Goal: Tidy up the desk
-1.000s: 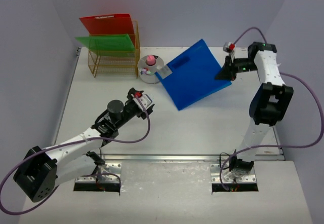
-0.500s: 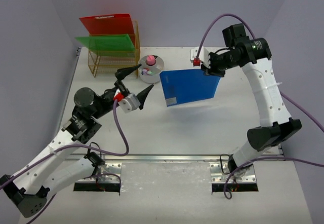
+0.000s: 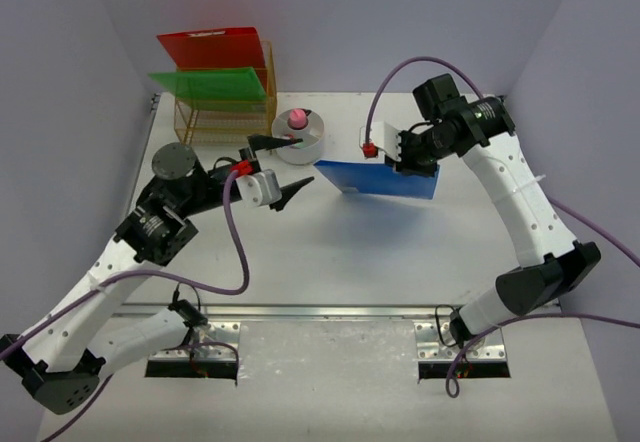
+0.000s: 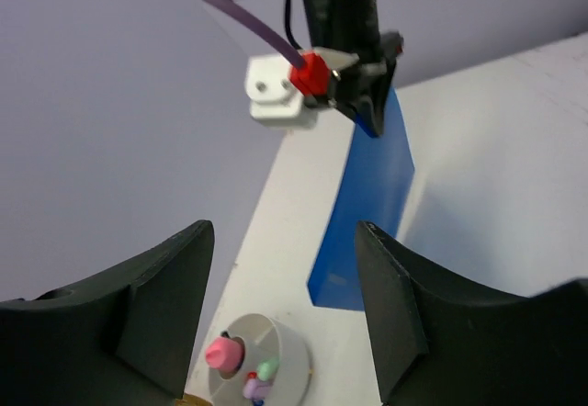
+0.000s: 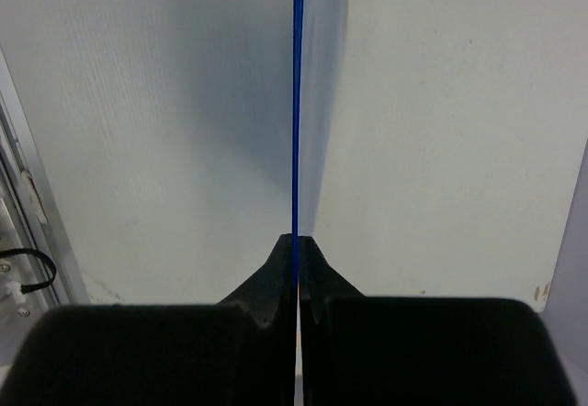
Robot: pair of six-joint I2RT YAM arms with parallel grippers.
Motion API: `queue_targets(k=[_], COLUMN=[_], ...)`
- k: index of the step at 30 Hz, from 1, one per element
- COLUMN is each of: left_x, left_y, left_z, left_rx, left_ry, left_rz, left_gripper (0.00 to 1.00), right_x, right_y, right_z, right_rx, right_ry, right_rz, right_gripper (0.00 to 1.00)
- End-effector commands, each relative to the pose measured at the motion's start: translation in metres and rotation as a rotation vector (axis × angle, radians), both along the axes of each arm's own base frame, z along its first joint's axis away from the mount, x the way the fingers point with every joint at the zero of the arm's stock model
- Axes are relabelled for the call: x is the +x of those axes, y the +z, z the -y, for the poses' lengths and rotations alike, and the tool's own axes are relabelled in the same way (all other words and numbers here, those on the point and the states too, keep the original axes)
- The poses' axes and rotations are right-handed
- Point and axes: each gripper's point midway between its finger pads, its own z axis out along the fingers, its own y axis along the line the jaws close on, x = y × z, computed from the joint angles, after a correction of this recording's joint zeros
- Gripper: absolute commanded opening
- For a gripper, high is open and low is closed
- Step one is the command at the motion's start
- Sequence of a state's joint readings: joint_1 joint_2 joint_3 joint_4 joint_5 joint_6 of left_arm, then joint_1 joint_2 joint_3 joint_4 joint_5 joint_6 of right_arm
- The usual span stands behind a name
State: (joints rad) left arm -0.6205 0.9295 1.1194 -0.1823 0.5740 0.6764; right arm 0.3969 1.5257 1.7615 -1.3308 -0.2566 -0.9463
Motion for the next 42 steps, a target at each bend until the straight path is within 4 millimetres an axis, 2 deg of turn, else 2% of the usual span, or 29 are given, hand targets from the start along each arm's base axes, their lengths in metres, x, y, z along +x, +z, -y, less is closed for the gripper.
queue_targets(k=[1,9,14,20,23,26,28,32,33,37,42], left_x=[-0.005,0.027,0.033,0.035,0.032,0.027,0.023,0.018,0.016,0.014,0.018], left_y=[-0.035,-0.052,-0.071,-0.099,-0.108,-0.11,-0.11,-0.104,-0.102,-0.097,-0.102], left_z=[0.017,0.036,0.052,0.055,0.052,0.048,0.046,0.044,0.043,0.039,0.031], left_rx=[0.102,0.163,0.248,0.324,0.338,0.34,0.333,0.298,0.28,0.245,0.231], left_ry=[-0.106,-0.052,-0.056,-0.047,-0.047,-0.051,-0.055,-0.052,-0.054,-0.043,-0.004], left_rz=[-0.072,-0.05,-0.039,-0.074,-0.088,-0.09,-0.089,-0.126,-0.158,-0.203,-0.279], left_gripper=[0.6,0.6,0.59,0.32,0.14,0.0,0.0,0.0,0.0,0.0,0.0], right_x=[-0.004,-0.015,-0.024,-0.033,-0.037,-0.035,-0.038,-0.037,-0.042,-0.04,-0.032], right_y=[0.016,0.024,0.028,0.037,0.037,0.034,0.028,0.02,0.01,-0.008,-0.005], right_z=[-0.006,-0.016,-0.027,-0.042,-0.045,-0.045,-0.042,-0.04,-0.034,-0.017,0.004], right_rx=[0.028,0.048,0.073,0.136,0.16,0.175,0.178,0.188,0.181,0.209,0.34], right_ry=[-0.006,0.019,0.052,0.071,0.073,0.064,0.053,0.035,0.024,-0.032,-0.133], right_rz=[0.046,0.04,0.036,0.019,0.018,0.04,0.047,0.072,0.066,0.054,-0.009], right_gripper=[0.0,0.0,0.0,0.0,0.0,0.03,0.14,0.44,0.51,0.62,0.68])
